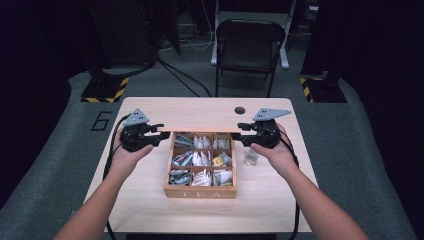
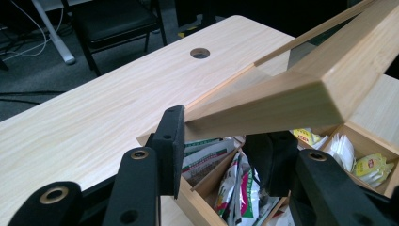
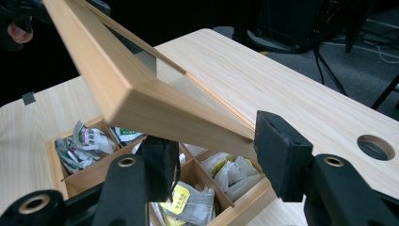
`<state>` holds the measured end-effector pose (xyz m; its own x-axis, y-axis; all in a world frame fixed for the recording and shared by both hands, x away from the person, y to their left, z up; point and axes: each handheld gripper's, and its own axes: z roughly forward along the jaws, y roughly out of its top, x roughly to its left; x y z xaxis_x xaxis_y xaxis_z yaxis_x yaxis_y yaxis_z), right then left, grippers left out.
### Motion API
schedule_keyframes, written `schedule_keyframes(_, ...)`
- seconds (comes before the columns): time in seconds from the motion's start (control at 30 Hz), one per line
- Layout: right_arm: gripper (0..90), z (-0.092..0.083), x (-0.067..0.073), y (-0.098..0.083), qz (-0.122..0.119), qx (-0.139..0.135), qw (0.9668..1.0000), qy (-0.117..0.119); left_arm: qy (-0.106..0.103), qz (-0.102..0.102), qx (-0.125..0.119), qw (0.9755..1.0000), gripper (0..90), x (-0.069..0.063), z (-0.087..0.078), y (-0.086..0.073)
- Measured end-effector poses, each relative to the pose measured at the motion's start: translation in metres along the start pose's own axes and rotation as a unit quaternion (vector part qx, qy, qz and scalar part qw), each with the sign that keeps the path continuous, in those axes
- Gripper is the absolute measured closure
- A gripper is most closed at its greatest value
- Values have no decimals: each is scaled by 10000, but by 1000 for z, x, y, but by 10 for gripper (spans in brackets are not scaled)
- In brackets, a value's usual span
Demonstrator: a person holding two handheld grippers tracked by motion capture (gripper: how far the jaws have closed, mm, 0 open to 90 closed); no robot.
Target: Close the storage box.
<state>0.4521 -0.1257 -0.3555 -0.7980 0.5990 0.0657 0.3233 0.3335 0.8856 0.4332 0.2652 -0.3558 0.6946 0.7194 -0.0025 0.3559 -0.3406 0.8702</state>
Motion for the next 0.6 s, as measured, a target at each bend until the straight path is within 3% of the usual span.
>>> schedule_keyframes(0.23, 490, -5, 10, -4, -181, -24, 9998, -31, -44, -12, 17, 10000, 581, -4, -2, -8)
schedule_keyframes(0.6, 476, -16, 25, -16, -219, -149, 9996, 45, -84, -10, 33, 10000, 584, -9, -4, -20)
